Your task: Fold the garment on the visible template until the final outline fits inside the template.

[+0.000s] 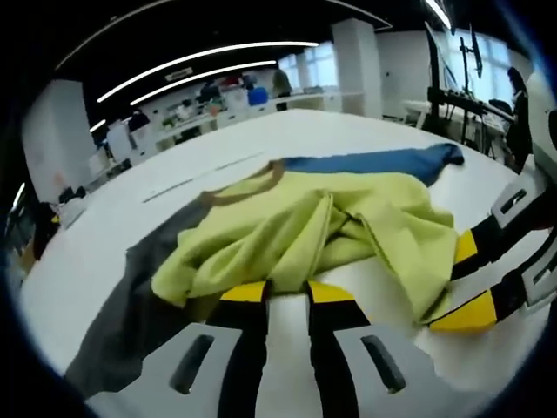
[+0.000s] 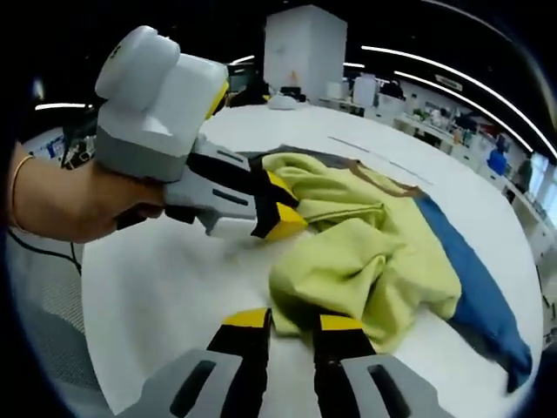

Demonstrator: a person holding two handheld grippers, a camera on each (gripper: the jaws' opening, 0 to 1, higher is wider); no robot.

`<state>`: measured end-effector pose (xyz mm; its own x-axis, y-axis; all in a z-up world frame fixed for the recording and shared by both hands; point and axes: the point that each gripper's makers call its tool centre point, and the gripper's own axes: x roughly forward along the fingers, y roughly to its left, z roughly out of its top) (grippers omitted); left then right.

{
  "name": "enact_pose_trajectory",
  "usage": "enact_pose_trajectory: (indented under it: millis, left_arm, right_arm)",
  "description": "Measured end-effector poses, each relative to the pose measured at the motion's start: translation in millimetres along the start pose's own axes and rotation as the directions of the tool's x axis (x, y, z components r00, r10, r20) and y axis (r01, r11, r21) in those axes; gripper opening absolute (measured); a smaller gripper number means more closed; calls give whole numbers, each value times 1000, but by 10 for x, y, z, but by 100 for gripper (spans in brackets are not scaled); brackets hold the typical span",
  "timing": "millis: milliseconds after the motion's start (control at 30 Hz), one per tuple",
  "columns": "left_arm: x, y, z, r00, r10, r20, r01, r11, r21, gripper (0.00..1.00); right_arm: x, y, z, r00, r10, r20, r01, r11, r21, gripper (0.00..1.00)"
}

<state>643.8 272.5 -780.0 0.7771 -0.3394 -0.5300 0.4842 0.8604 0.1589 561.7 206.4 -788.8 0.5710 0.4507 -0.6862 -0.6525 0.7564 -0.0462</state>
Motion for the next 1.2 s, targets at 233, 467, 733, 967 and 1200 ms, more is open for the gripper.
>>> enact_pose_trajectory:
  millis: [233, 467, 733, 967, 1200]
  left_arm:
    - [38, 7, 21, 1000, 28, -4, -28, 1000, 15, 13]
    - [6, 61, 34, 999, 35, -4, -35, 999, -2, 6]
    - [-147, 149, 194, 999, 7, 32, -5, 999, -52, 2]
    - [-245, 207, 412, 997, -22, 68, 27, 997, -71, 2]
    - [-381, 360, 600, 994, -57, 98, 68, 992, -109, 1]
  right_arm:
    - [3, -38, -6, 1000, -24, 2, 24, 999, 27, 10]
    - [4, -102, -13, 999, -44, -4, 44, 999, 6, 1]
    - [-140, -288, 77, 998, -58, 13, 57, 997, 44, 0]
    - [-312, -402, 300, 995, -82, 61, 80, 996, 34, 0]
    - [-492, -520, 436, 994, -78, 77, 79, 997, -10, 0]
